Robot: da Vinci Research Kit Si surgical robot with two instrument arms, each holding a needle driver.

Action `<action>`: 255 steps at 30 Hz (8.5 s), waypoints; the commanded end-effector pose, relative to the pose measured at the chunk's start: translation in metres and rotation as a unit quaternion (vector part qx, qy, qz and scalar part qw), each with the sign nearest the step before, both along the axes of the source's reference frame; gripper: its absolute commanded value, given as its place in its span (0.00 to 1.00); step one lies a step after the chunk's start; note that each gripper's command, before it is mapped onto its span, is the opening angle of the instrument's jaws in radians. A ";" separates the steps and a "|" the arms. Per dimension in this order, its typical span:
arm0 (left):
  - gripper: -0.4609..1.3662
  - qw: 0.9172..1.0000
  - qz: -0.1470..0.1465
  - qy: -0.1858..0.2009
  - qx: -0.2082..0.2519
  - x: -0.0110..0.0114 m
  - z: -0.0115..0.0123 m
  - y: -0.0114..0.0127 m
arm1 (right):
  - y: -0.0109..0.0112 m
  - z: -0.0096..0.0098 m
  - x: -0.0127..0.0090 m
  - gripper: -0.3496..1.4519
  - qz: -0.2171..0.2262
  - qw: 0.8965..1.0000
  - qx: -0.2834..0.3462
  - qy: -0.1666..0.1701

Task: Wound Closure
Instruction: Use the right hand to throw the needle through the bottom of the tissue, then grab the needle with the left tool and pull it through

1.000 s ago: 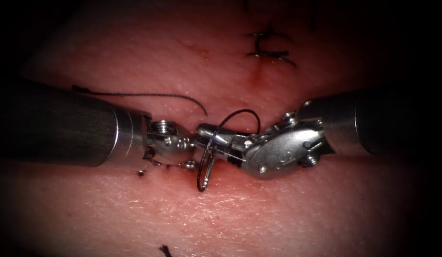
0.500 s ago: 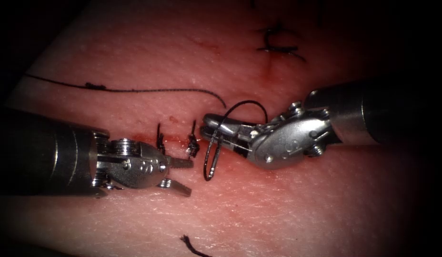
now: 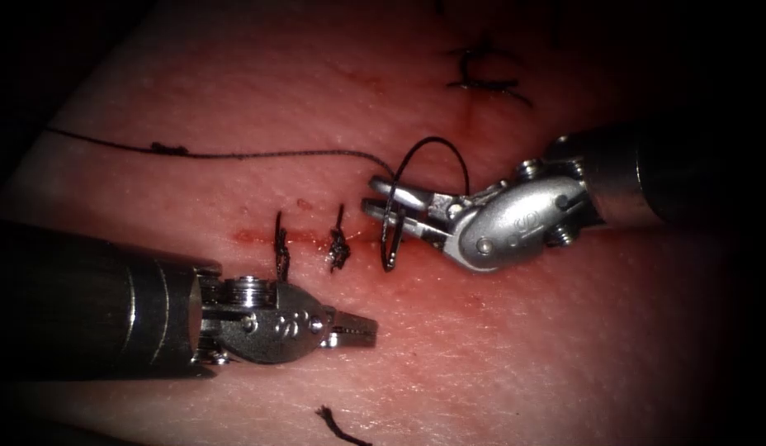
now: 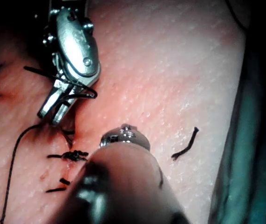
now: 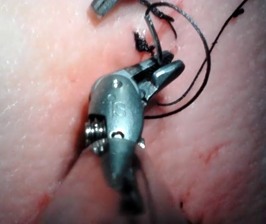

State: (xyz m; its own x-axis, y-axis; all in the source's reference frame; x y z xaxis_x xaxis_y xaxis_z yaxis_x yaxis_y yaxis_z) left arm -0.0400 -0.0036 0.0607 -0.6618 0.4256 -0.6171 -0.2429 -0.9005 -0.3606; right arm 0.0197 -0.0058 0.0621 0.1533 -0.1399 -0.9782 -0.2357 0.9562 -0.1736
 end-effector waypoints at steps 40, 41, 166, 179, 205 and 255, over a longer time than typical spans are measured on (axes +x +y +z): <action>0.06 0.999 -0.023 -0.028 -0.024 0.0008 0.0044 -0.0018 | 0.0065 0.0017 -0.0012 0.00 0.004 0.981 0.195 0.003; 0.06 0.999 -0.023 -0.028 -0.024 0.0008 0.0044 -0.0018 | 0.0067 0.0017 -0.0012 0.00 0.004 0.980 0.199 0.003; 0.06 0.999 -0.026 -0.033 -0.014 0.0009 0.0061 -0.0026 | -0.0085 -0.0032 0.0063 0.00 0.046 0.140 0.986 0.082; 0.06 0.999 -0.025 -0.034 -0.013 0.0012 0.0059 -0.0025 | -0.0125 -0.0081 0.0064 0.00 0.055 0.149 0.986 0.045; 0.06 0.998 -0.014 -0.048 -0.038 0.0022 0.0053 -0.0020 | -0.0008 -0.0026 0.0018 0.86 0.144 0.588 0.793 0.075; 0.54 0.985 -0.071 -0.105 -0.121 0.0009 0.0038 0.0014 | -0.0035 -0.0123 -0.0062 0.92 0.091 0.856 0.505 -0.061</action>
